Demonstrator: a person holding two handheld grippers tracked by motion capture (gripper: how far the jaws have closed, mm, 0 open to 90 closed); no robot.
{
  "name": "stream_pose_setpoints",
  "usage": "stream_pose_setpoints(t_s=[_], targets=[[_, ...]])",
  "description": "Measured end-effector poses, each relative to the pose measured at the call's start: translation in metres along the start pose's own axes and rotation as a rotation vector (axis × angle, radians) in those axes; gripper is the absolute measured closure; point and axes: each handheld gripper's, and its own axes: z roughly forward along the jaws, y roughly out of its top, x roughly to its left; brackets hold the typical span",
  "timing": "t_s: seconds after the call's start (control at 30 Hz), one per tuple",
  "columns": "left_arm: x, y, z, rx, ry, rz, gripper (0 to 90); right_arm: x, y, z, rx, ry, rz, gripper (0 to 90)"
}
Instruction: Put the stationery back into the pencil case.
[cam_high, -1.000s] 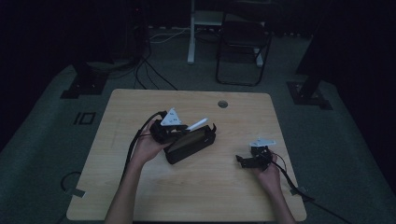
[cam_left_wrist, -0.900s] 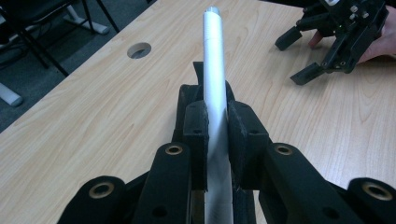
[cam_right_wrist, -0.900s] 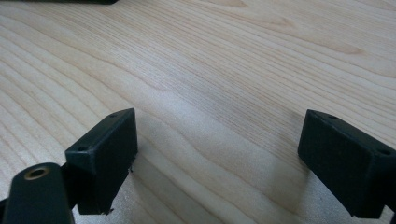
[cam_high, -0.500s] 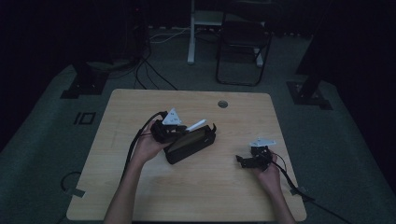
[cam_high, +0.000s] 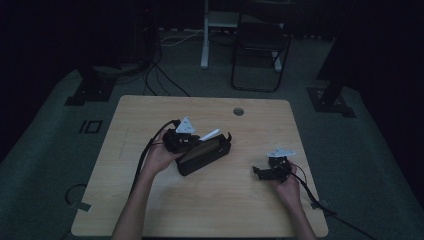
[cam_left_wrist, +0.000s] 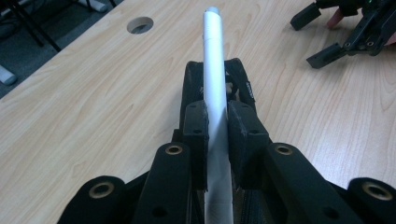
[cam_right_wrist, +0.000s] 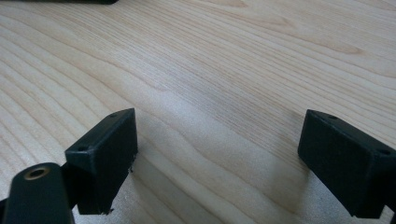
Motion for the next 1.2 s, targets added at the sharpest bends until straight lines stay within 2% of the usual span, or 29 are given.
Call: stream_pose_setpoints(t_s=[1.2], targets=[[0.000, -0.011, 0.025, 0.076, -0.033, -0.034, 78.5, 0.000, 0.000, 0.000, 0.001, 0.000, -0.001, 12.0]])
